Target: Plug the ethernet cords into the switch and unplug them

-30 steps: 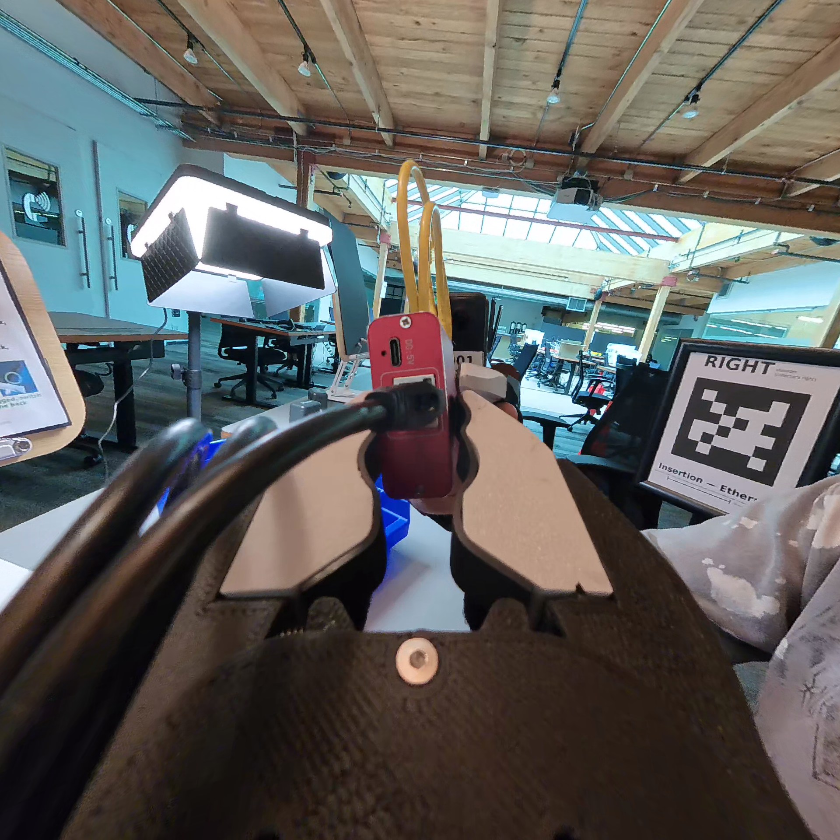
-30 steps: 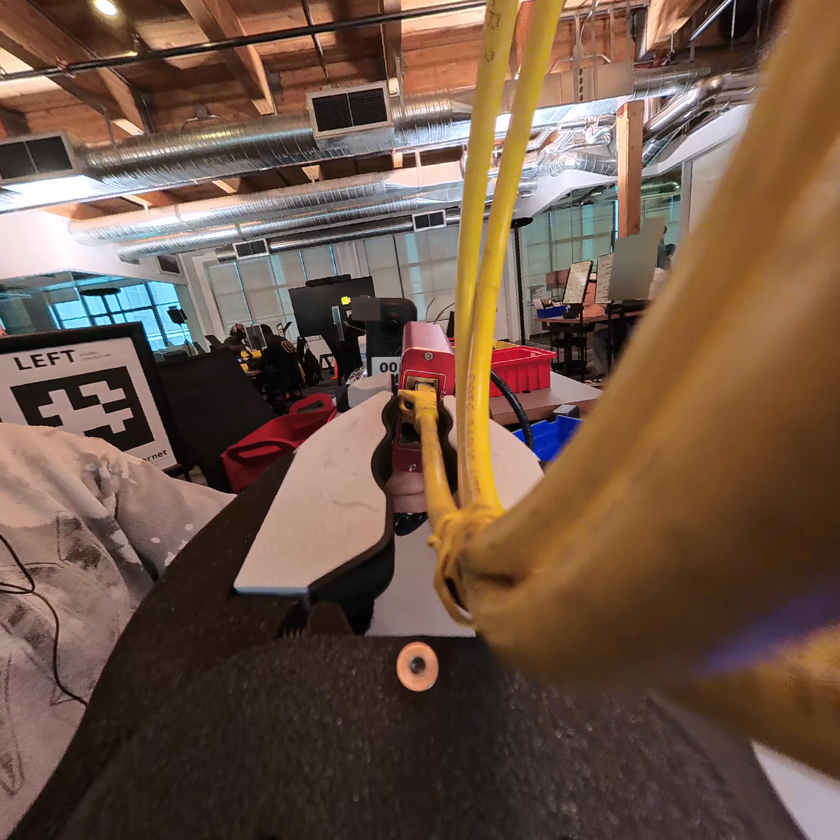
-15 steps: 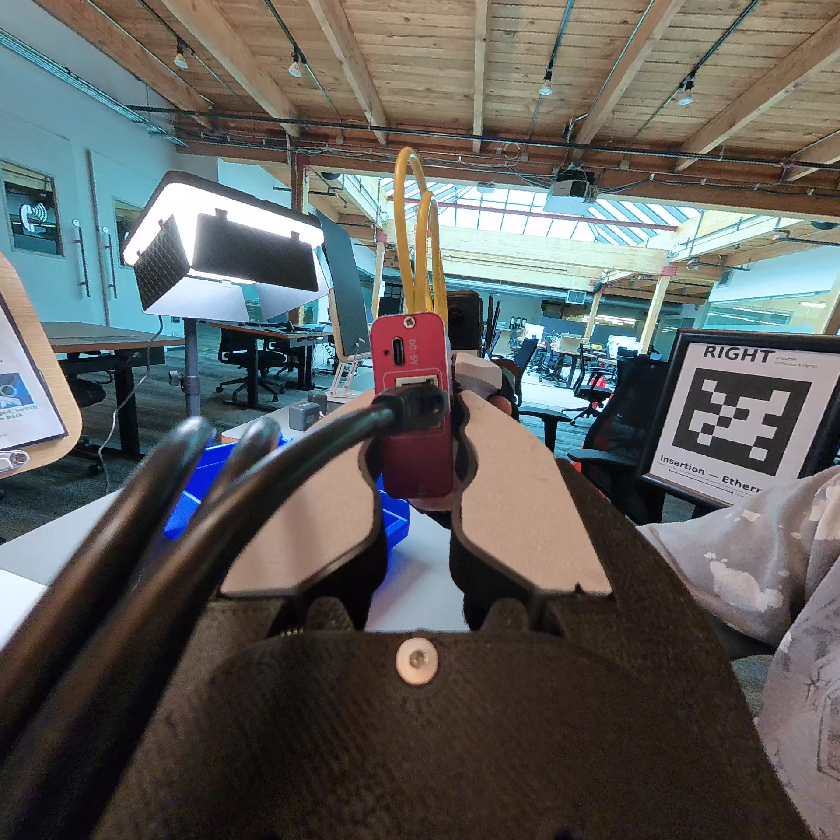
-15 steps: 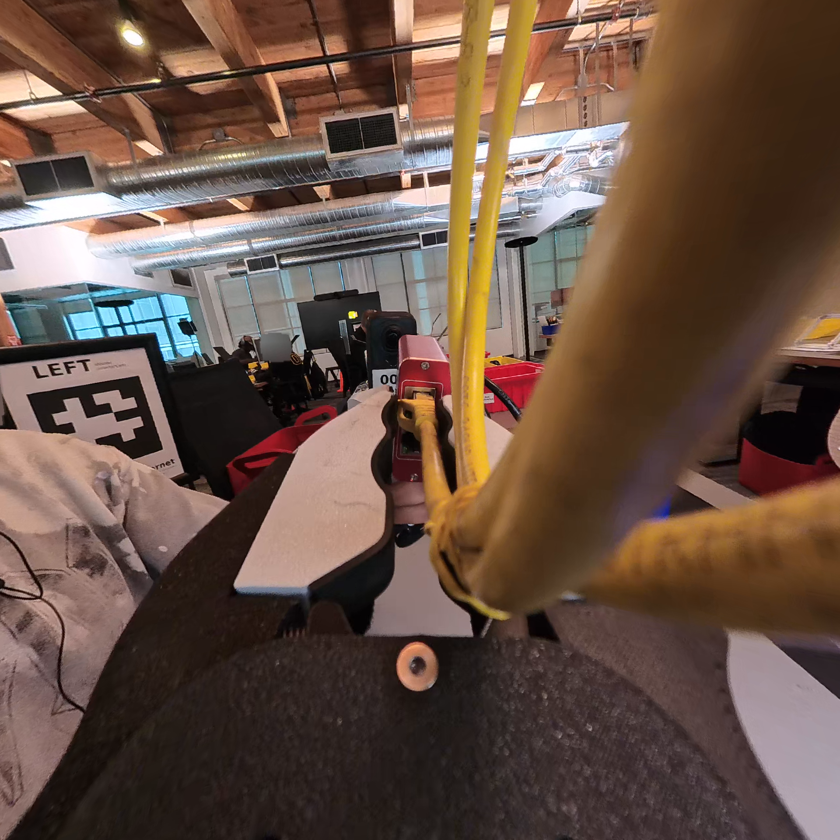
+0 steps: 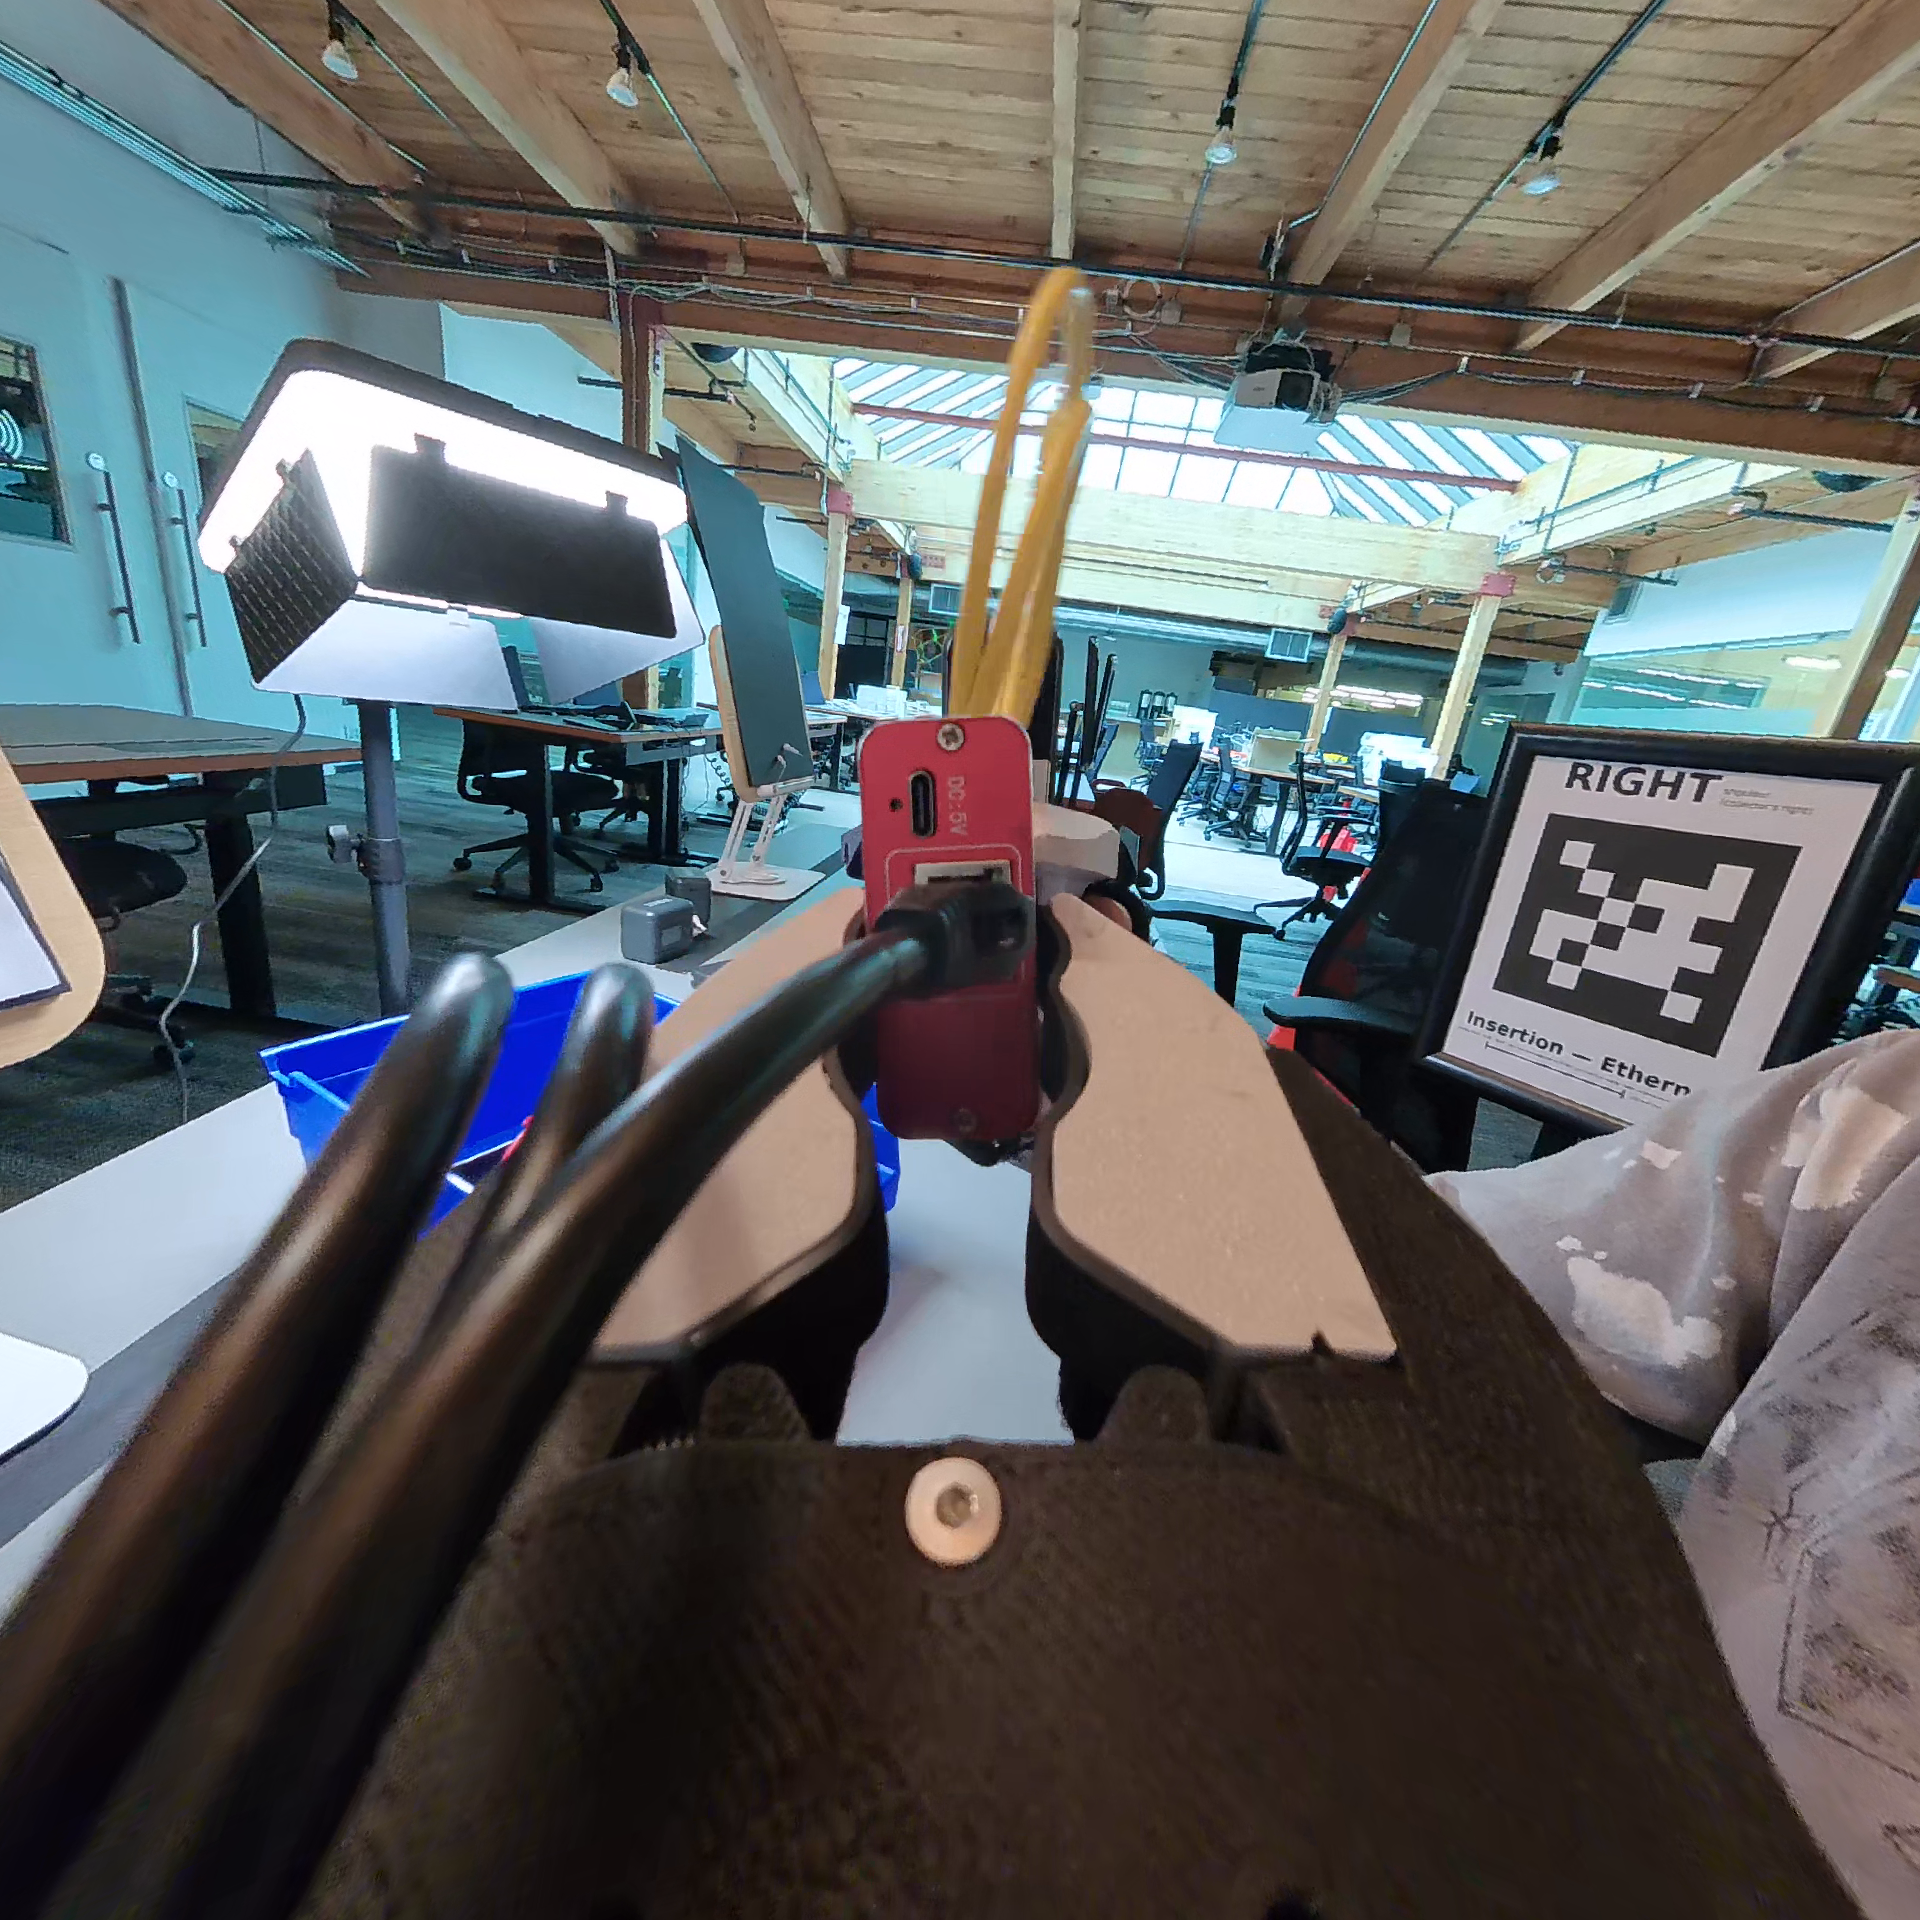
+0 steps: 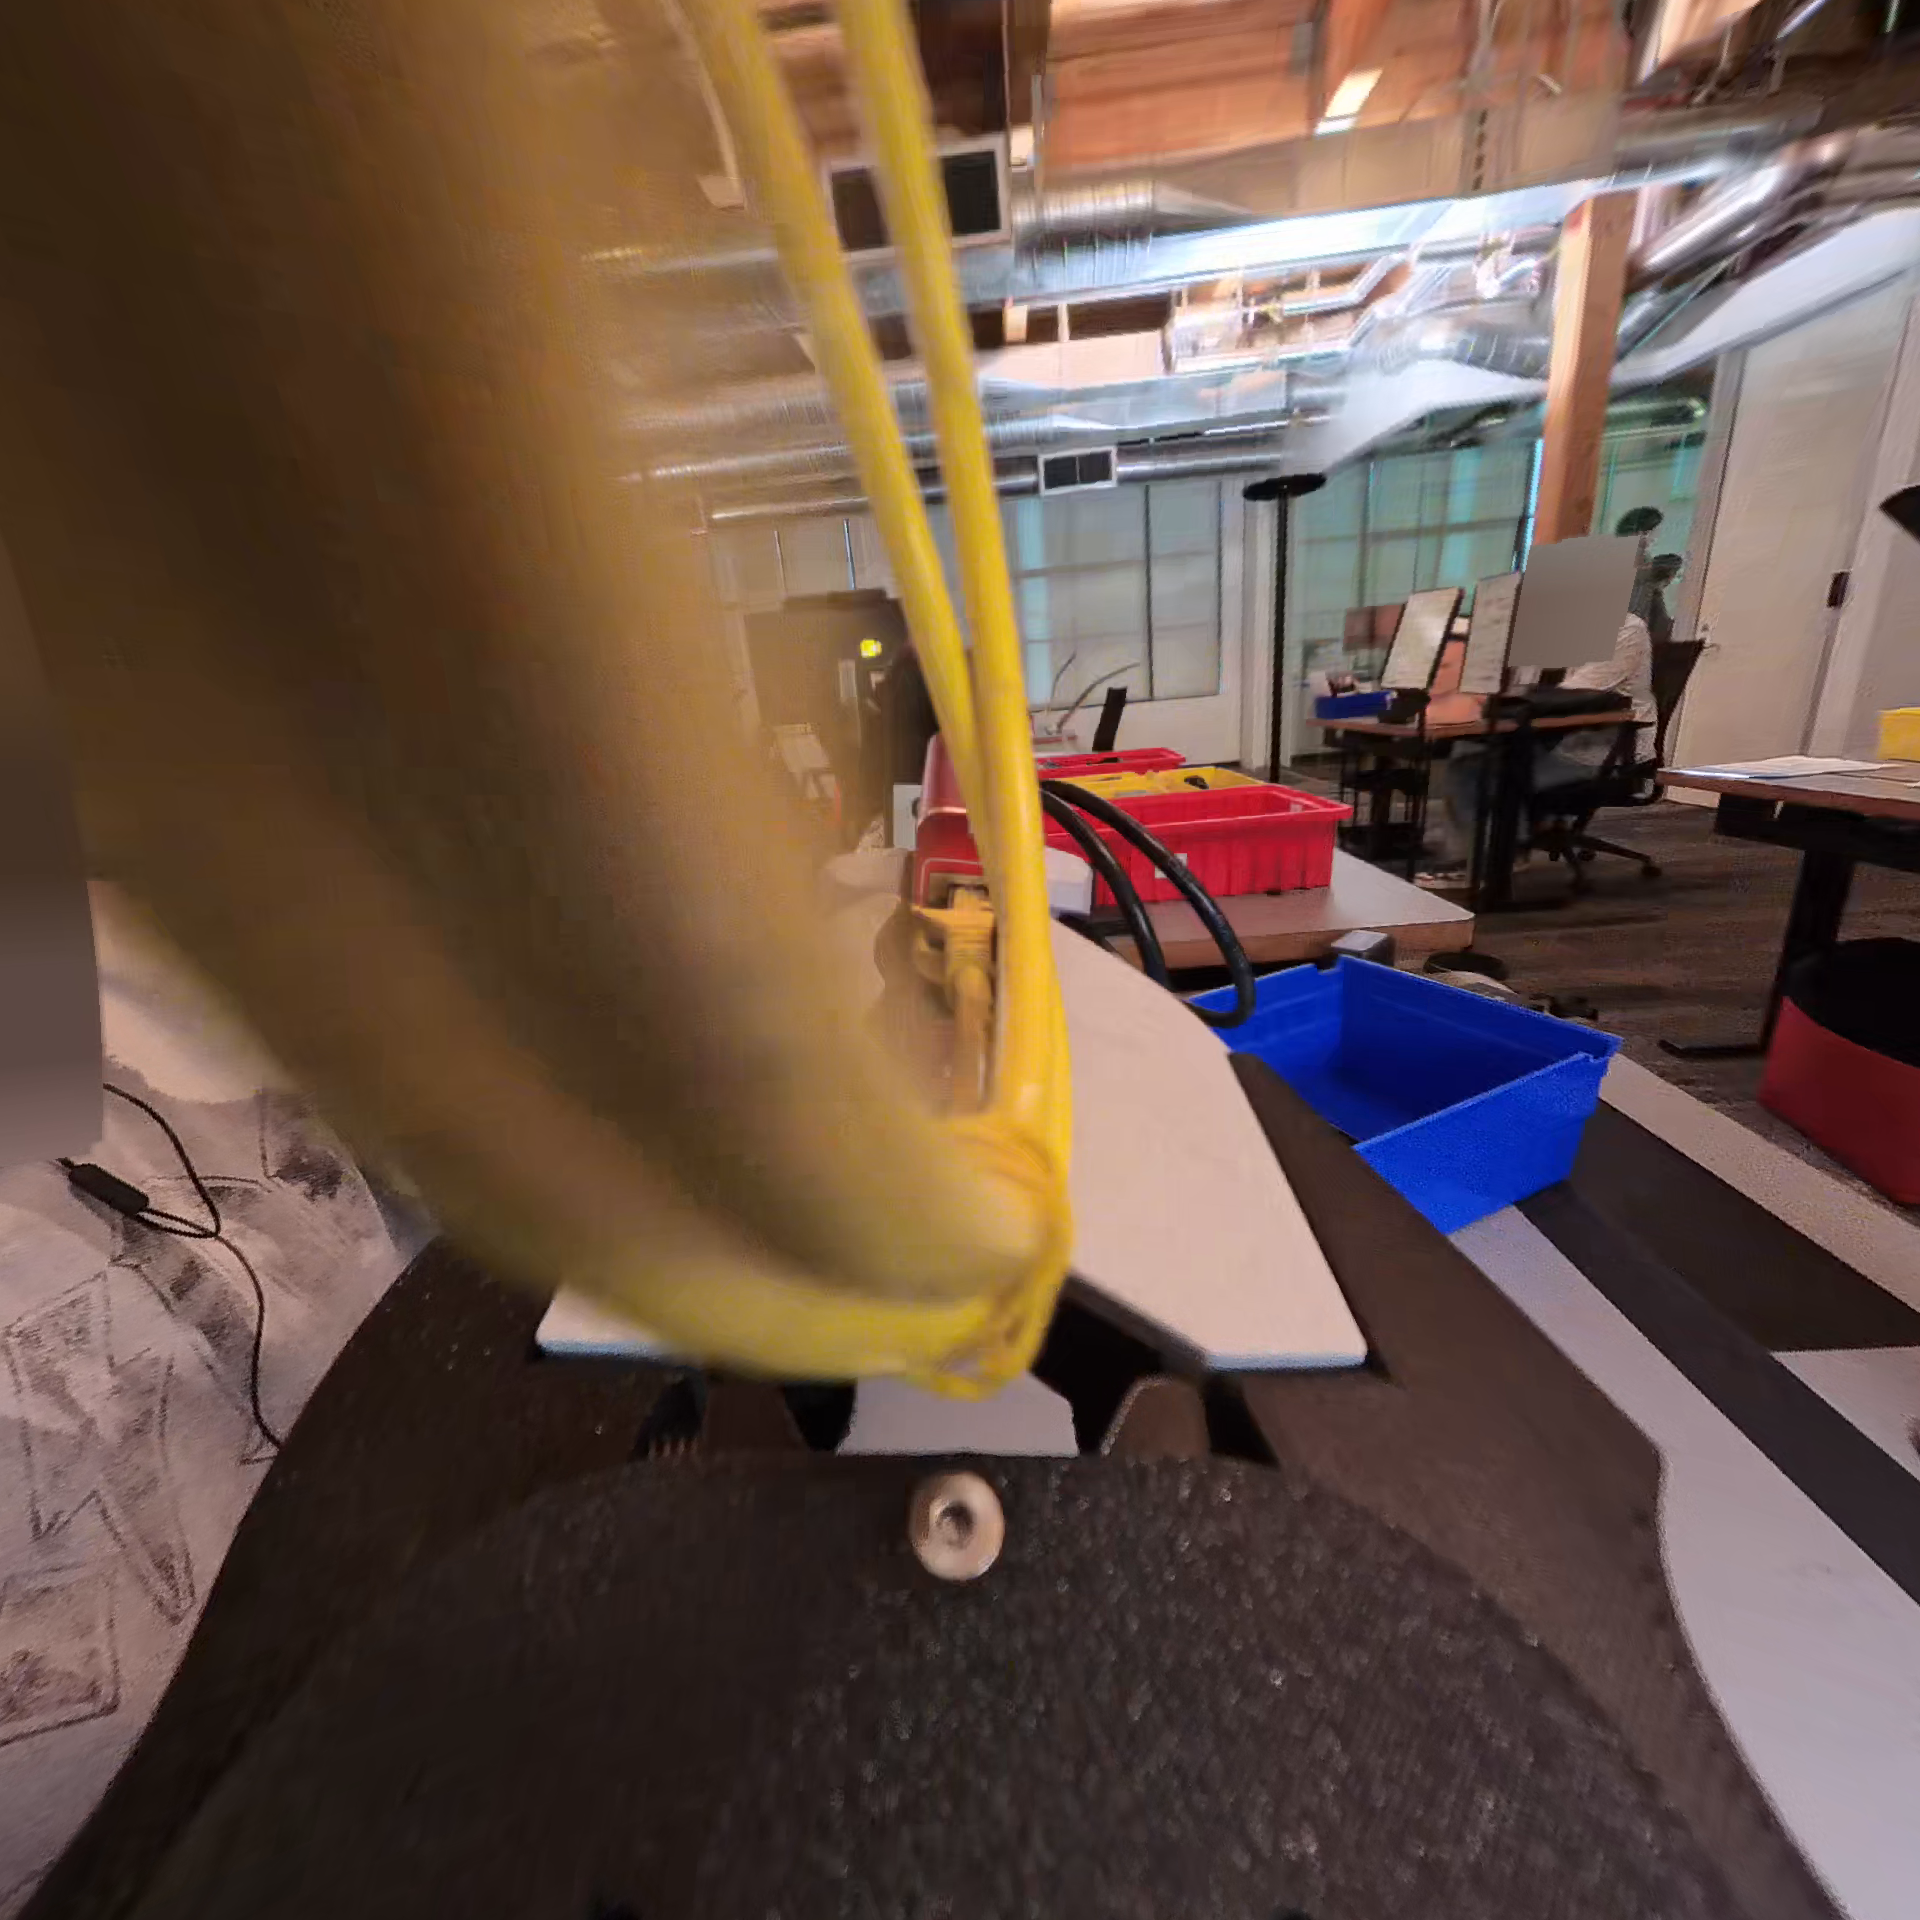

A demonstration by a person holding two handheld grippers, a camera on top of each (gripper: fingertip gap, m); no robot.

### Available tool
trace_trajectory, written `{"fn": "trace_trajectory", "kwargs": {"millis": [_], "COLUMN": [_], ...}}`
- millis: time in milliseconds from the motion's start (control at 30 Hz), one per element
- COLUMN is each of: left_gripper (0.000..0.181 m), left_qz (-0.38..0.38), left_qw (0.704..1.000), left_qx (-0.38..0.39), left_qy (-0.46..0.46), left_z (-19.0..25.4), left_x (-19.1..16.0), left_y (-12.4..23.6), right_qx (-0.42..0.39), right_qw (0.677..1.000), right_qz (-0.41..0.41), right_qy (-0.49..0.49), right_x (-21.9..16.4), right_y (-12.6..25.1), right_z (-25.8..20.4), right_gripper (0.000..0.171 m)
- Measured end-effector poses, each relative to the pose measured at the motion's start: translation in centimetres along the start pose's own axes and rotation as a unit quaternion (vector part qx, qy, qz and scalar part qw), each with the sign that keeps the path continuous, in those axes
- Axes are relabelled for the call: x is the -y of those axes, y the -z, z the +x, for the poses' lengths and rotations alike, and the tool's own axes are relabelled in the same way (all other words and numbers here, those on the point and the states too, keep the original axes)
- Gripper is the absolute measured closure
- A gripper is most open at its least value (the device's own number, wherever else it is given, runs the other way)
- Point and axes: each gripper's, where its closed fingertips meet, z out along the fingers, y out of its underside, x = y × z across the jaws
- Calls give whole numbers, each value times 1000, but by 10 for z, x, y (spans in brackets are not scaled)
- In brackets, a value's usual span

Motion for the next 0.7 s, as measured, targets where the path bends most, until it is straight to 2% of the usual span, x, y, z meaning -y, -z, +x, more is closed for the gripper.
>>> {"fn": "trace_trajectory", "kwargs": {"millis": [33, 200, 333, 567, 700], "left_gripper": [154, 153, 154, 153, 154], "left_qz": [-2, -5, 9, 50, 42], "left_qw": [1000, 1000, 999, 990, 990], "left_qx": [0, 9, 36, 96, 97], "left_qy": [-2, -6, -35, -87, -95], "left_z": [0, 0, -2, -8, -12], "left_x": [0, 0, 3, 5, 3], "left_y": [0, -1, 1, 2, 2], "right_qx": [2, -8, -63, -97, -100], "right_qw": [1000, 1000, 995, 992, 991], "right_qz": [-1, -5, -22, 16, 4], "right_qy": [2, 23, 81, 76, 84], "right_x": [0, -1, 2, 3, -1], "right_y": [0, 1, -1, -4, -2], "right_z": [-1, 1, 8, 20, 24], "right_gripper": [157, 156, 160, 159, 159]}}
